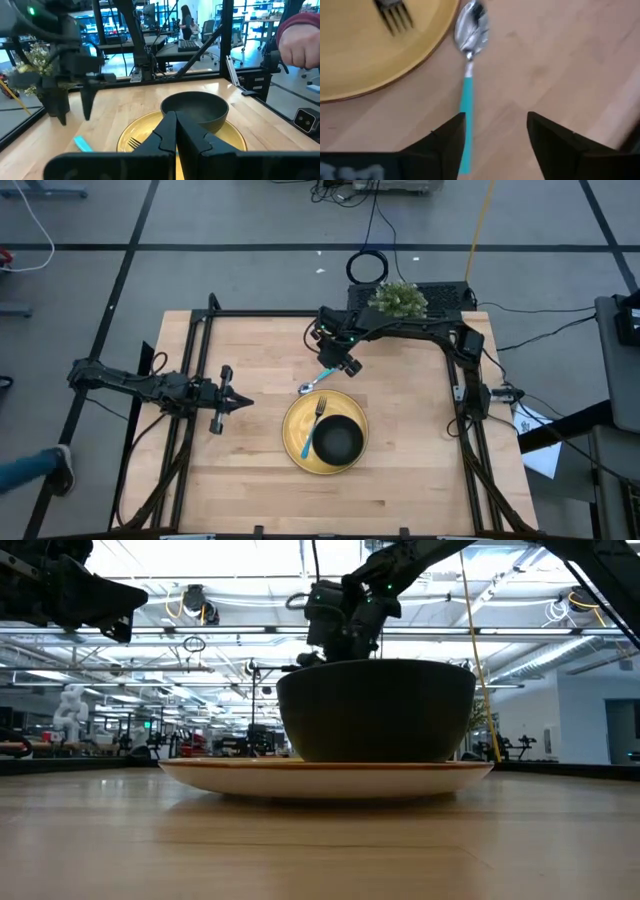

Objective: Set table place
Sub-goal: Put the spoon into the top black bowl

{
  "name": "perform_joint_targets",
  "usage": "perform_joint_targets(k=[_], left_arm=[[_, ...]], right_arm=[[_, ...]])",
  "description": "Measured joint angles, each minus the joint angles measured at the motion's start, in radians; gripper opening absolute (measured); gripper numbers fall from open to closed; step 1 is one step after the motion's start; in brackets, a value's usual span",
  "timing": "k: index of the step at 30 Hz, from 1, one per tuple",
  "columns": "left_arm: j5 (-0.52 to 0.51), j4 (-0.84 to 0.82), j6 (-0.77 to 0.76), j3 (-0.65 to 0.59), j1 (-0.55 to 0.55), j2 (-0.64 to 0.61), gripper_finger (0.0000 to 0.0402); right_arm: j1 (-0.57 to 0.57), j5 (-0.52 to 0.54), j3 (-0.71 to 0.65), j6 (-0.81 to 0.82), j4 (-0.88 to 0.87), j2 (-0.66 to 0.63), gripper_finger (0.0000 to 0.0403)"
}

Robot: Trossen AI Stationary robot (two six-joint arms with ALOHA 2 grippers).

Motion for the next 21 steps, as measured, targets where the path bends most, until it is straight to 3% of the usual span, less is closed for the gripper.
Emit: perform_joint_targets(k=[4,21], left_arm=[[0.000,-0.002,0.000,0.000,0.000,0.000,0.0008],[0.000,-0.004,-0.003,0.000,0.000,0.000,0.0008]], right_arm=[[-0.007,-0.051,-0.001,0.013,-0.014,0.021,0.0216],[0.003,-0.051,-0.001,0.028,-0.026,0.025,0.0215]])
